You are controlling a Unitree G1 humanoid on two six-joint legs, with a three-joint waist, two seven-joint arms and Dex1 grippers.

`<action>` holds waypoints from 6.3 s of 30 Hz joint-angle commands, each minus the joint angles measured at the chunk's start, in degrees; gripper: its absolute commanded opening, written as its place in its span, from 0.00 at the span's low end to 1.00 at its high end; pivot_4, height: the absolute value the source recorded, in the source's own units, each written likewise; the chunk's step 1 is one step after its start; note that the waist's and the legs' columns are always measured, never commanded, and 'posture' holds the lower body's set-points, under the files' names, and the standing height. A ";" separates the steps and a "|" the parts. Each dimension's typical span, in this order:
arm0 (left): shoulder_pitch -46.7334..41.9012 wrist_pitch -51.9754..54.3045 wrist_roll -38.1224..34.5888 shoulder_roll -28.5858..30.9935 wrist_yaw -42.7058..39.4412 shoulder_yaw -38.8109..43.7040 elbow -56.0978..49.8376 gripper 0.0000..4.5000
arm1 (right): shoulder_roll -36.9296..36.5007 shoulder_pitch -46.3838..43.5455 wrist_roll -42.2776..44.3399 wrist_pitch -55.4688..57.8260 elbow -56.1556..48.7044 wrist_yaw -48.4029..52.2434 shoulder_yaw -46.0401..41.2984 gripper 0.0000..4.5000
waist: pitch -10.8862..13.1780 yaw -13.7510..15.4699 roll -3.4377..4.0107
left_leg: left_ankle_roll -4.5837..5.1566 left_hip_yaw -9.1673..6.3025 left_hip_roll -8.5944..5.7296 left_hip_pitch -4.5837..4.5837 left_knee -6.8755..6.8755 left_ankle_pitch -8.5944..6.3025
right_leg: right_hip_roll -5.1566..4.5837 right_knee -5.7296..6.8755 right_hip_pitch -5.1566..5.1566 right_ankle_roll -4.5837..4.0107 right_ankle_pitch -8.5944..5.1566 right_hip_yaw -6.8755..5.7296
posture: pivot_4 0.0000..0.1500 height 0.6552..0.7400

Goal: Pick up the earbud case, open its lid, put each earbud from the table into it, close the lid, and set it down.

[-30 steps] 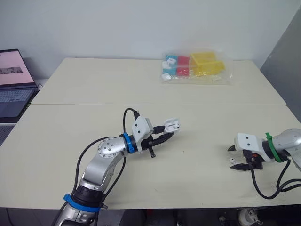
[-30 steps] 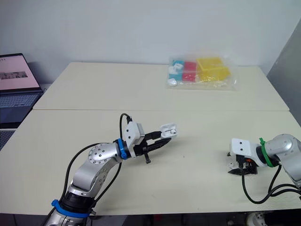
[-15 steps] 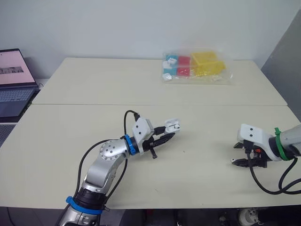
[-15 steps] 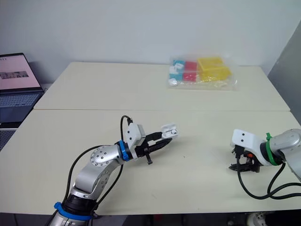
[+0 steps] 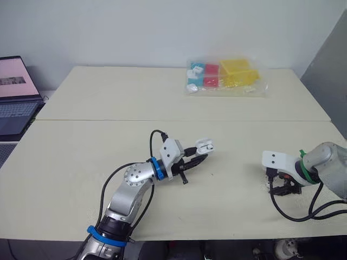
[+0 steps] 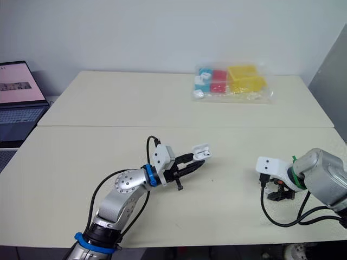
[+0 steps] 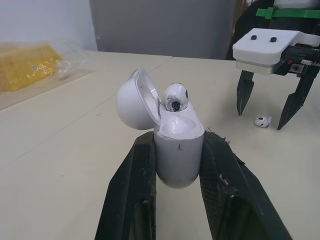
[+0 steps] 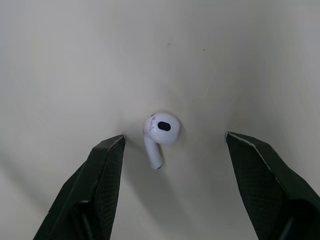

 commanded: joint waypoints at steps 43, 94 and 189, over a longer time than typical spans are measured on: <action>-4.13 -1.54 -1.49 -2.00 -0.42 0.91 0.86 0.18 | 18.64 -6.00 27.59 7.42 -19.93 -7.80 -36.78 0.10 | 0.01 0.08 -0.01 | 0.00 -0.03 -0.01 -0.14 -0.01 0.00 | 0.03 0.07 -0.11 0.01 0.01 0.02 | 1.00 1.00; -8.68 1.27 -4.44 -1.88 -2.45 2.72 1.71 0.18 | 48.35 12.63 15.93 -29.06 -17.69 -40.86 -20.46 0.10 | -0.02 0.00 0.00 | 0.00 -0.10 -0.01 -0.11 -0.01 0.00 | 0.10 0.12 -0.09 -0.01 -0.01 0.02 | 1.00 1.00; -10.84 25.71 -10.04 0.27 -4.03 -1.18 -0.40 0.18 | 14.42 -16.54 25.90 -1.18 -4.29 -5.27 -21.40 0.00 | 0.00 0.28 0.00 | 0.01 -0.11 -0.01 -0.25 -0.06 0.00 | 0.03 0.11 -0.25 -0.04 -0.01 -0.03 | 1.00 1.00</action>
